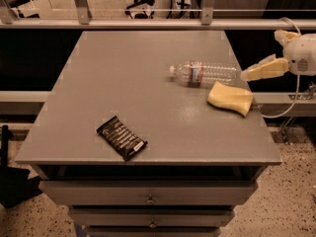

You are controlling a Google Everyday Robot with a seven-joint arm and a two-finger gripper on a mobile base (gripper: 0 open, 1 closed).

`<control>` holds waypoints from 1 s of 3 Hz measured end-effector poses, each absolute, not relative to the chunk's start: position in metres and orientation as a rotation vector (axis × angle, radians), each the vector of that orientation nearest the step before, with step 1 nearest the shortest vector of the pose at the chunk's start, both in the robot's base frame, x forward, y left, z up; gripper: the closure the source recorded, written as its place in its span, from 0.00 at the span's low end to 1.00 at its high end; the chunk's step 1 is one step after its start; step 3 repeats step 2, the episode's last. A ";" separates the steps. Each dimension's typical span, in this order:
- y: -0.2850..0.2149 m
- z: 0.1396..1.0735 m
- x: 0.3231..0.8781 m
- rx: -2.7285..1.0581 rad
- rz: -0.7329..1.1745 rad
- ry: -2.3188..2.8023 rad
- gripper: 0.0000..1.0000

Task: Move water bottle near sponge

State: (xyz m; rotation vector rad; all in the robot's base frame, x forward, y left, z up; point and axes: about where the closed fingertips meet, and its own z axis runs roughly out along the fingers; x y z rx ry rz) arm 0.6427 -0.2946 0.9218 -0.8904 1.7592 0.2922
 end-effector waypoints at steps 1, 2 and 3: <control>-0.334 0.952 0.667 -0.964 0.147 1.646 0.00; -0.364 0.989 0.680 -0.967 0.001 1.549 0.00; -0.364 0.989 0.680 -0.967 0.001 1.549 0.00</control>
Offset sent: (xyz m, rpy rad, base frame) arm 0.0480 -0.1125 0.1175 -0.2451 -0.4462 -0.0954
